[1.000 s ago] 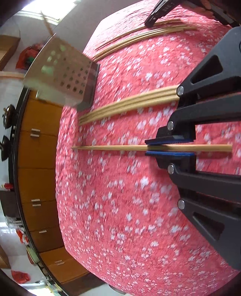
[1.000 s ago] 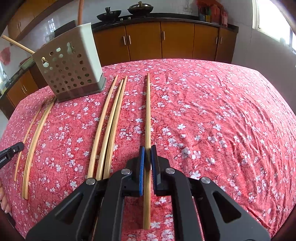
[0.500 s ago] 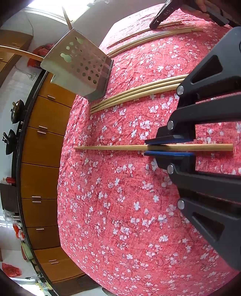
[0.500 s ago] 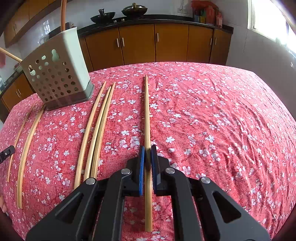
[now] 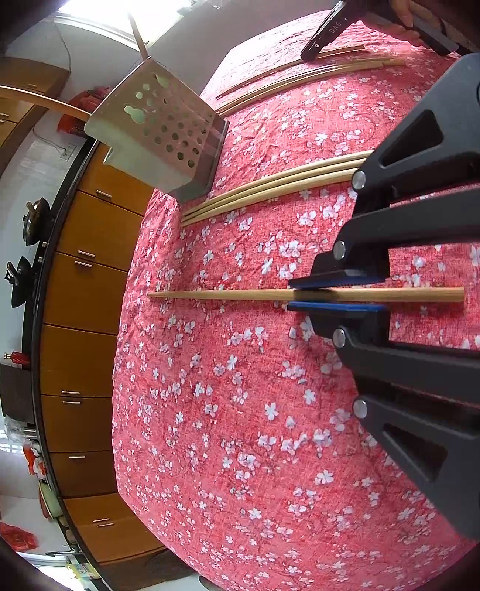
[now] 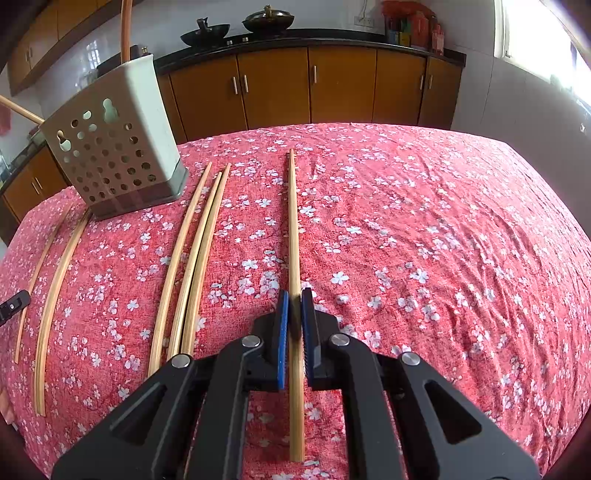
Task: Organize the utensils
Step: 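Grasp another chopstick with the right tool while the left tool grasps one, then lift both chopsticks upright and carry them over the holder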
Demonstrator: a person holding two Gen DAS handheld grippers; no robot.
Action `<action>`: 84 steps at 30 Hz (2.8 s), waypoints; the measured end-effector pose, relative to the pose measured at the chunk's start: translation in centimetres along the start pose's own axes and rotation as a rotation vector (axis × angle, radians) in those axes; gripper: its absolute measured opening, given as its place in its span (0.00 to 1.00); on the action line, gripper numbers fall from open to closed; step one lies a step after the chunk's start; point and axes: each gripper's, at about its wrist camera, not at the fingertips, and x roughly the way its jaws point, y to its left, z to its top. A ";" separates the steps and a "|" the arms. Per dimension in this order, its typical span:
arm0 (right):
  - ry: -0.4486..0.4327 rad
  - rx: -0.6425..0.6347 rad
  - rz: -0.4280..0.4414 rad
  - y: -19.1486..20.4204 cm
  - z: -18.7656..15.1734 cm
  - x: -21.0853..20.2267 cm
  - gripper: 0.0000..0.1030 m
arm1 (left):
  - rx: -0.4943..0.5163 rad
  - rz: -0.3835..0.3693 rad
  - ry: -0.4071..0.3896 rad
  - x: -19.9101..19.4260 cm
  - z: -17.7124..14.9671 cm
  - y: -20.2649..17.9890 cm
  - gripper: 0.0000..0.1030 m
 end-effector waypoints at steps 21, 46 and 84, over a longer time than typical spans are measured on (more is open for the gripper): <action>0.000 0.022 0.020 -0.3 -0.4 -0.3 0.08 | 0.035 0.035 0.003 -0.5 -0.4 -0.4 0.09; -0.369 0.037 0.064 -1.3 3.9 -12.3 0.07 | 0.046 -0.008 -0.300 -12.7 5.2 -2.5 0.08; -0.654 0.004 0.305 6.9 14.6 -16.9 0.07 | 0.109 -0.163 -0.649 -17.6 17.0 -14.7 0.07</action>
